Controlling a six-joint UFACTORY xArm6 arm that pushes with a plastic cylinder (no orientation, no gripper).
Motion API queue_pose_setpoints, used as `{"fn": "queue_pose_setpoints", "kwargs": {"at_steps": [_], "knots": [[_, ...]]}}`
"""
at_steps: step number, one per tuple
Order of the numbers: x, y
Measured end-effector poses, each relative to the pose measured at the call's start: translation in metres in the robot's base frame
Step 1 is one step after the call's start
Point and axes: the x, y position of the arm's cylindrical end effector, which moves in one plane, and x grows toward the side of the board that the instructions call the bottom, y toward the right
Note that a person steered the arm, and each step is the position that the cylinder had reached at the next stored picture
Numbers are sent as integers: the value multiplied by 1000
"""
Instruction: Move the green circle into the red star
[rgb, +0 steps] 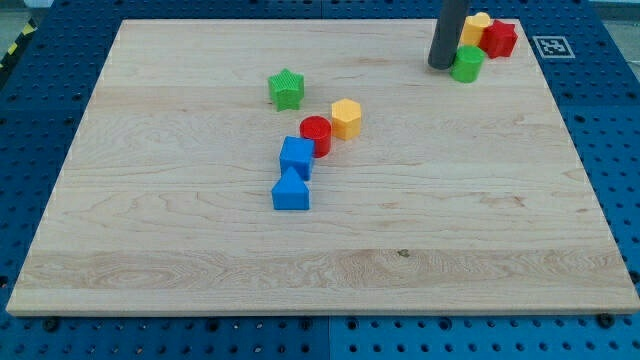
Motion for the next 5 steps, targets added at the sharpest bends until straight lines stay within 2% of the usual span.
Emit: {"fn": "queue_pose_setpoints", "kwargs": {"at_steps": [2, 3, 5], "knots": [[43, 18], [50, 34], [12, 49]]}}
